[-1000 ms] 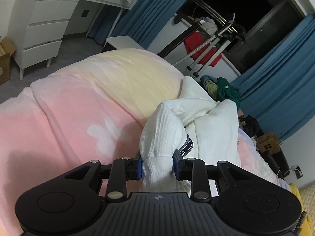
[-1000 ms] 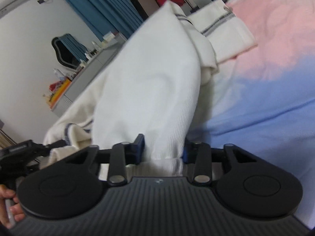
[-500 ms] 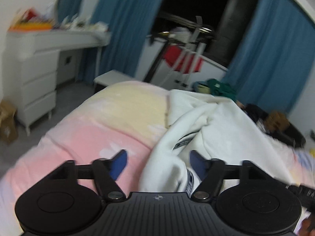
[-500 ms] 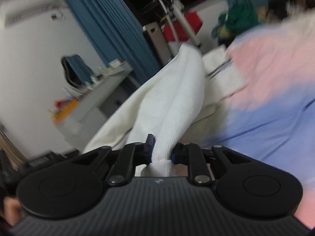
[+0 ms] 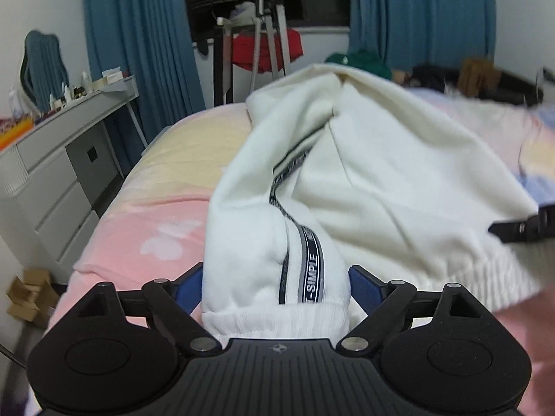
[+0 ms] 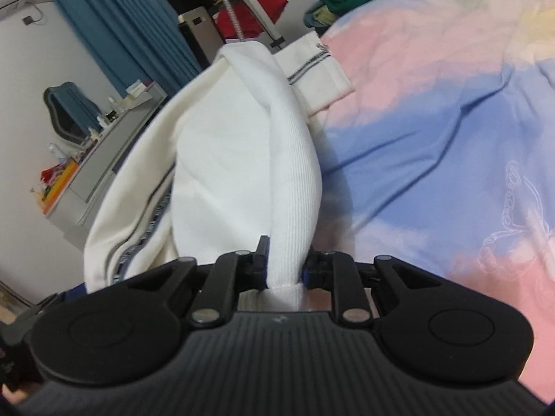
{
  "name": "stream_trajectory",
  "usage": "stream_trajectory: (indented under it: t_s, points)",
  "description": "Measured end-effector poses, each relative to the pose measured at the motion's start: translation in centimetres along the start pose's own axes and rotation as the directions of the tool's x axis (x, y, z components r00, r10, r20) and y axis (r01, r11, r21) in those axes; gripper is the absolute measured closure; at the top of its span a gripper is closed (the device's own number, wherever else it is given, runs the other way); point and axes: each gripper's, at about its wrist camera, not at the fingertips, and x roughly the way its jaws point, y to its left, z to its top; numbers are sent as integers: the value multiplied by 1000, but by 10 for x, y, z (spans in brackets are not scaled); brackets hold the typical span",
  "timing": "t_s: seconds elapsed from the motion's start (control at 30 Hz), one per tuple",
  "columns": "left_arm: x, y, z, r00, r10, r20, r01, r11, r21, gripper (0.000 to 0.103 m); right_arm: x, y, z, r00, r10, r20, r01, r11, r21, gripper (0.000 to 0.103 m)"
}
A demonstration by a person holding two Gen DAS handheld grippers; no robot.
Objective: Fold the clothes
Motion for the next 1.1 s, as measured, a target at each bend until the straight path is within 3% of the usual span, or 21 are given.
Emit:
stream_trajectory:
  t_s: [0.07, 0.13, 0.23, 0.3, 0.4, 0.5, 0.67, 0.8, 0.97, 1.1]
  points:
    - [5, -6, -1, 999, 33, -15, -32, 999, 29, 19, 6, -4, 0, 1000, -10, -13, 10, 1000, 16, 83]
    - [9, -10, -1, 998, 63, -28, -62, 997, 43, 29, 10, -5, -1, 1000, -14, -20, 15, 1000, 26, 83]
    - [12, 7, 3, 995, 88, -43, -91, 994, -67, 47, 8, -3, -5, 1000, -11, -23, 11, 1000, 21, 84]
    - [11, 23, 10, 995, 88, -48, -95, 981, -168, 66, 5, 2, -7, 1000, -7, -19, 7, 1000, 3, 84]
    - [2, 62, 28, 999, 32, -34, -42, 931, -361, 72, 0, 10, -12, 1000, 12, -27, -12, 1000, 1, 84]
    - [-6, 91, 62, 1000, 25, 18, -14, 895, -446, 74, -3, 23, -18, 995, 94, -44, -92, 994, 59, 85]
    - [-18, 132, 137, 996, 49, 78, -11, 904, -427, 75, 18, 68, -37, 965, 254, -60, -244, 960, 138, 88]
    - [-5, 177, 202, 986, 131, 105, -83, 922, -377, 75, 60, 125, -43, 924, 370, -95, -353, 923, 154, 93]
    - [49, 240, 258, 971, 227, 82, -181, 909, -376, 75, 131, 192, -53, 861, 489, -138, -463, 867, 186, 94]
    - [127, 280, 260, 965, 262, 24, -236, 904, -356, 73, 184, 231, -64, 844, 509, -169, -492, 860, 135, 94]
